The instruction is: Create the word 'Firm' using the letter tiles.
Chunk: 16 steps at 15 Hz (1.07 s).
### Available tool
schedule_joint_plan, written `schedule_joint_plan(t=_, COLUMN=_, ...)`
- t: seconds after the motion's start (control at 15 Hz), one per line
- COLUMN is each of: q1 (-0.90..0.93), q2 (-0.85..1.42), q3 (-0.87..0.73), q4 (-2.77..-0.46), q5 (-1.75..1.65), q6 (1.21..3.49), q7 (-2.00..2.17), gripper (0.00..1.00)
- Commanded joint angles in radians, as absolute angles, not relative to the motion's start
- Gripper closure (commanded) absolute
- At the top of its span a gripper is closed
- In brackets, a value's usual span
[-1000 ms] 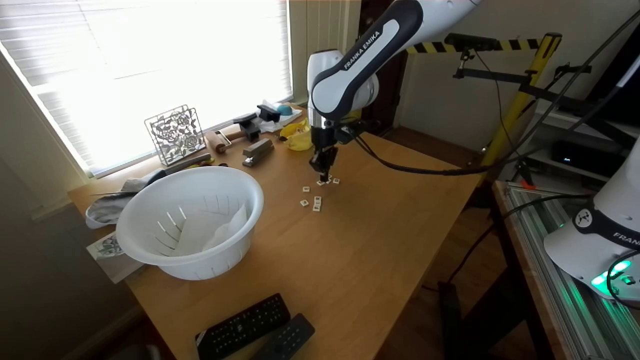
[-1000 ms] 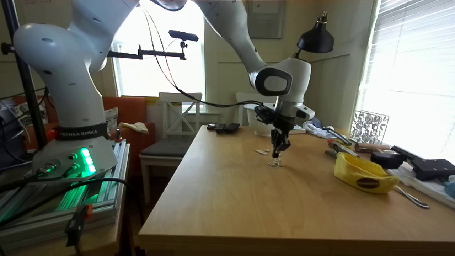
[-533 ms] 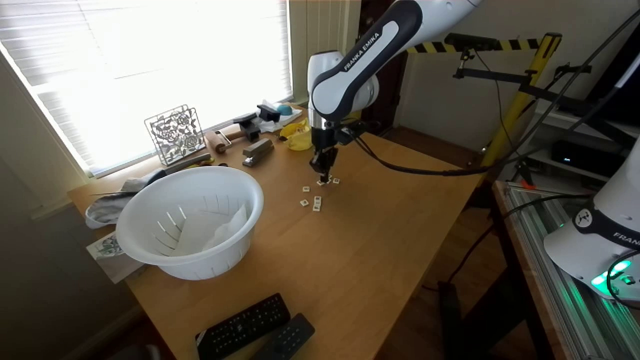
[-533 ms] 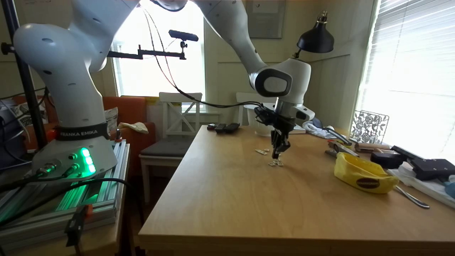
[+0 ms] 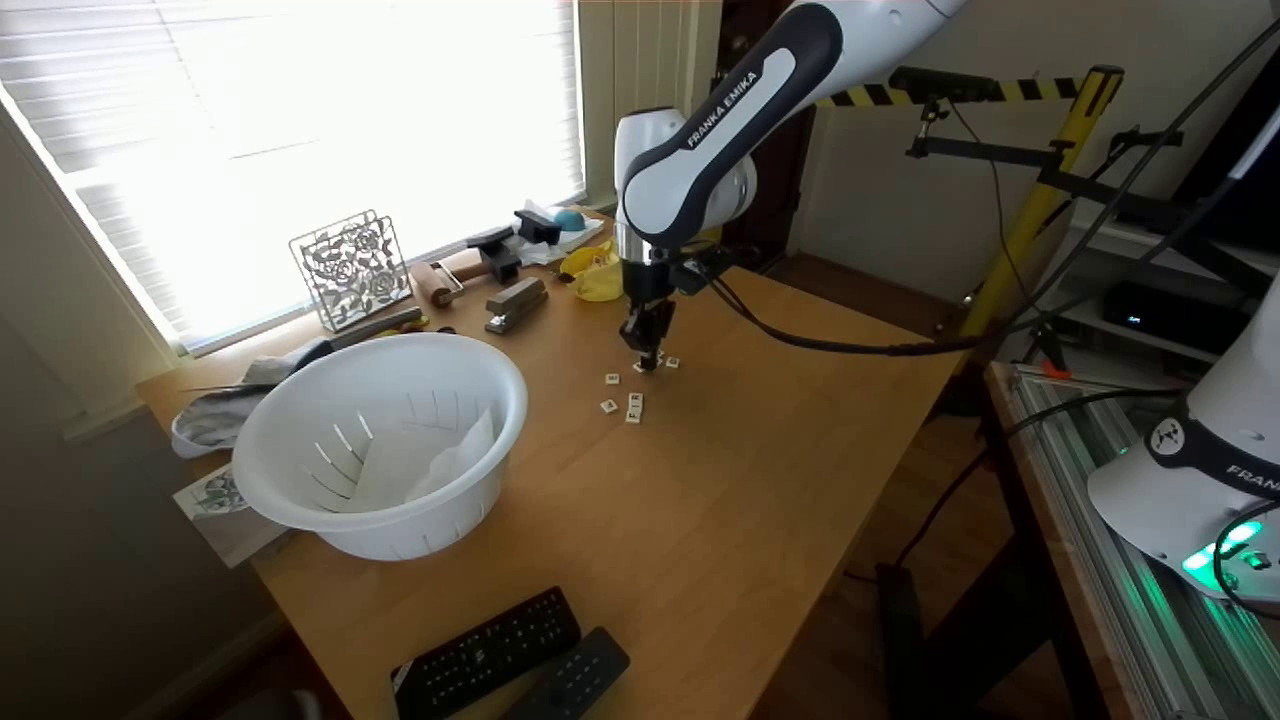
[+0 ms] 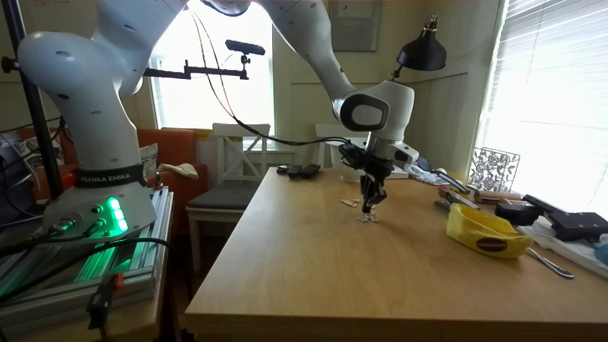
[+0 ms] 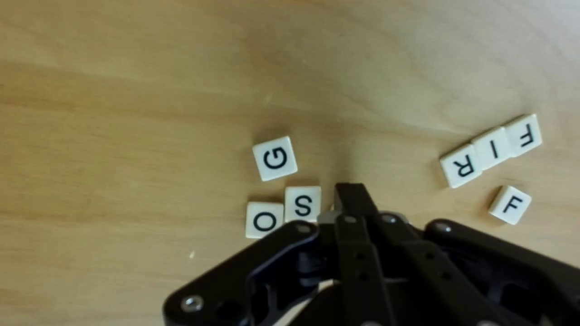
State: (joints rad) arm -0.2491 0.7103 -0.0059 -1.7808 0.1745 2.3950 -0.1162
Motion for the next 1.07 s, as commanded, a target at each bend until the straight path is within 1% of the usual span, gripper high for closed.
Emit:
schedule_joint_plan(t=0.0, q1=-0.260, q2=0.717, q3=0.012, q4=-1.784, q5=0.192, q6=2.395, q7=-0.170, gripper=1.00)
schedule_joint_plan(t=1.0, q1=-0.255, q2=0.710, q3=0.039, q4=-1.798, q5=0.125, q6=2.354, q7=-0.440, gripper=1.00)
